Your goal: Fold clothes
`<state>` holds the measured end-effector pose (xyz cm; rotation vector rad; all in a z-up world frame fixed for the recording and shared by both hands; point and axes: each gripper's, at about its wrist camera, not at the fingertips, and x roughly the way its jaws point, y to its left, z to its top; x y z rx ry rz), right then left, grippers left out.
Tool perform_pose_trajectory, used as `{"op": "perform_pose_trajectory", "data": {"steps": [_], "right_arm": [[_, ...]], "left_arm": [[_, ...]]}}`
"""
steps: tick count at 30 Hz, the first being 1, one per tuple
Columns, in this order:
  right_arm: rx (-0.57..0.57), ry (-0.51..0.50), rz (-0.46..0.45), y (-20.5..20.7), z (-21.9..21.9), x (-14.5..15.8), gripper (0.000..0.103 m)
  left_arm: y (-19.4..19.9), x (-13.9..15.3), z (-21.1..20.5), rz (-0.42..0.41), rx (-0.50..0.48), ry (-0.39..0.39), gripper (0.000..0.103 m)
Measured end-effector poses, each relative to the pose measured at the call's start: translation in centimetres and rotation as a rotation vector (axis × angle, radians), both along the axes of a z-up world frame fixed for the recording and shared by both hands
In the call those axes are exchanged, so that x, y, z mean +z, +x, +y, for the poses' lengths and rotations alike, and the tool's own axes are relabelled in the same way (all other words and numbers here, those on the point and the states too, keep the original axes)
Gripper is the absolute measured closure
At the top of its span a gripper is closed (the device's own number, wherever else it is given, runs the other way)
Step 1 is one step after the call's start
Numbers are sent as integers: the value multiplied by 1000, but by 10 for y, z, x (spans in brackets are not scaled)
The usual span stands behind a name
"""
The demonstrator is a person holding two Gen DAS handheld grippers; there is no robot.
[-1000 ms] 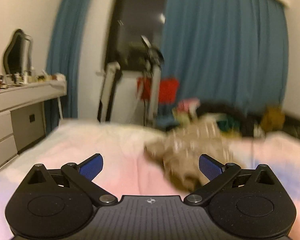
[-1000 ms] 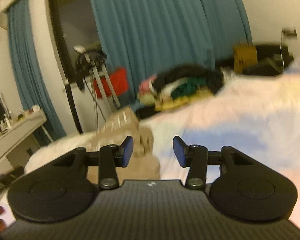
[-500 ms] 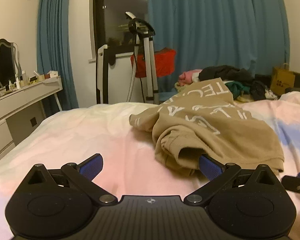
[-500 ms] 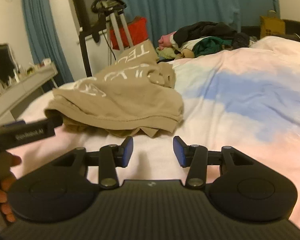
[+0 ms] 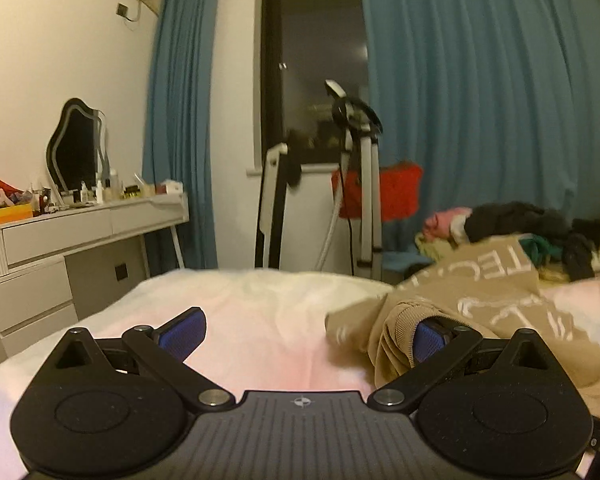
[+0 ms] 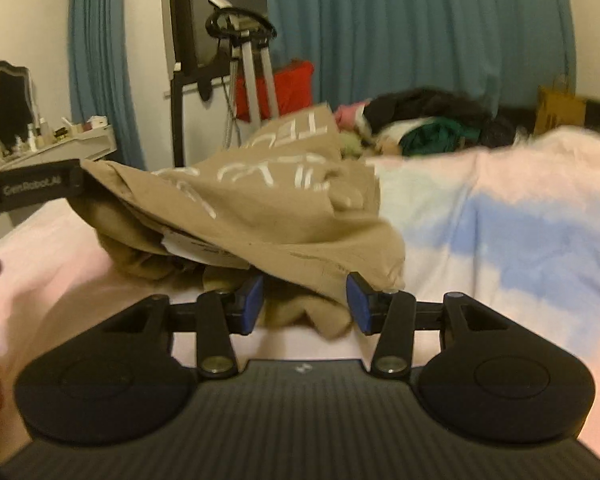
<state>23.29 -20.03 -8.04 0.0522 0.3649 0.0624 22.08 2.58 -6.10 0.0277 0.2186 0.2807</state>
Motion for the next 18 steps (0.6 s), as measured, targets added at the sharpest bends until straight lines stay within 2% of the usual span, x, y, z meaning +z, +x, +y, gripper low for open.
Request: {"op": "perform_pose_trajectory", "data": {"steps": [4, 7, 10, 12, 15, 16, 18], "right_arm": [[-12, -66, -75, 2, 15, 8, 54], [-38, -51, -108, 9, 18, 12, 44], [-119, 45, -78, 21, 1, 14, 44], [-202, 110, -22, 30, -17, 12, 44], [-299, 141, 66, 35, -45, 2, 41], [-303, 151, 57, 31, -52, 1, 41], [-319, 155, 15, 23, -60, 3, 30]], "left_arm": [[0, 7, 3, -33, -1, -8, 0], [-1, 12, 5, -52, 3, -4, 0], [1, 14, 11, -45, 18, -17, 0], [0, 16, 18, -41, 17, -60, 0], [3, 19, 29, -21, -19, -134, 0], [3, 19, 31, -19, -28, -144, 0], [0, 20, 32, -28, -38, -147, 0]]}}
